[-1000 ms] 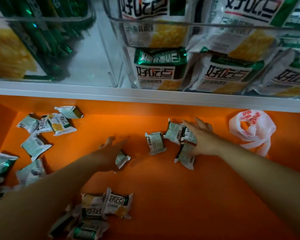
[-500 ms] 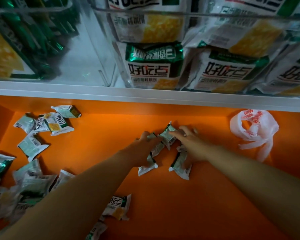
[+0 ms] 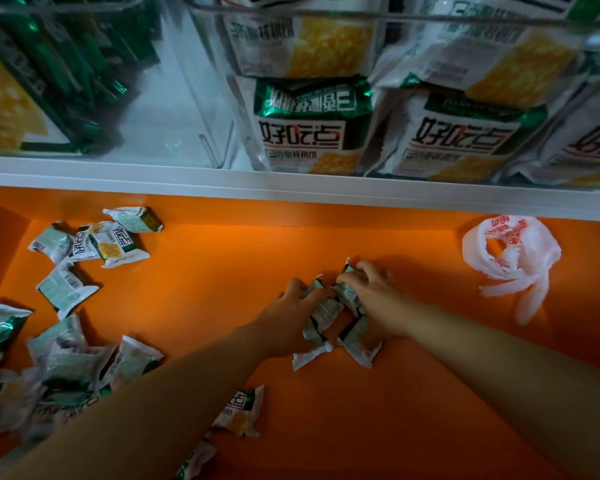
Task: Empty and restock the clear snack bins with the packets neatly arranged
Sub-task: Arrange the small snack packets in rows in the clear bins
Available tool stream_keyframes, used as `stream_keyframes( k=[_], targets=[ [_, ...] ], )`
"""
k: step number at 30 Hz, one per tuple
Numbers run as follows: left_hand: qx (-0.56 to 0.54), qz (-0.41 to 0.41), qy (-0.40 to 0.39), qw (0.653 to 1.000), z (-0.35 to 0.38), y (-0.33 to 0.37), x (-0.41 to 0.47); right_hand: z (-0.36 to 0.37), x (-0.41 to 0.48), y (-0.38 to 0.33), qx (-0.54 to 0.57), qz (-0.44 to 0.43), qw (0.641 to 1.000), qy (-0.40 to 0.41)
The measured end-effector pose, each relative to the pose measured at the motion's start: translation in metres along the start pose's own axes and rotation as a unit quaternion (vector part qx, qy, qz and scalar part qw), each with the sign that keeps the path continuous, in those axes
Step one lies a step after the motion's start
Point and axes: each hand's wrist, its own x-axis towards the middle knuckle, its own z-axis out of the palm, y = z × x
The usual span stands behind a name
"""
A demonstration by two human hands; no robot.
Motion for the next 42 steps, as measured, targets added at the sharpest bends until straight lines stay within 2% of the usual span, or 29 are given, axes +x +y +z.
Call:
stream_keyframes(
  k=[3,8,14,18,29,33,36,42],
  targets=[
    [0.001,0.006,0.002,1.0,0.001,-0.001,-0.001,0.005,-0.001,0.001,-0.004,-0.004,1.0,-0.002],
    [-0.039,0.002,-0.012,0.999,0.006,-0.001,-0.014,0.016,-0.007,0.012,0.015,-0.026,0.998,0.059],
    [-0.119,-0.022,0.001,0.993,-0.001,0.004,-0.019,0.001,-0.018,0.021,0.184,-0.032,0.976,0.109],
    [-0.144,-0.011,0.033,0.989,-0.015,0.023,-0.021,-0.022,-0.038,0.017,0.212,-0.035,0.97,0.112],
    [-0.027,0.032,0.069,0.997,-0.124,0.103,-0.124,-0.097,-0.176,-0.037,0.194,-0.088,0.965,0.154],
    [0.003,0.054,0.109,0.993,-0.174,0.139,-0.176,-0.138,-0.244,-0.061,0.174,-0.103,0.963,0.176],
    [-0.015,0.074,0.142,0.987,-0.2,0.165,-0.212,-0.162,-0.289,-0.071,0.193,-0.118,0.954,0.199],
    [-0.049,0.081,0.27,0.958,-0.232,0.197,-0.241,-0.193,-0.322,-0.084,0.29,-0.163,0.886,0.323]
  ],
)
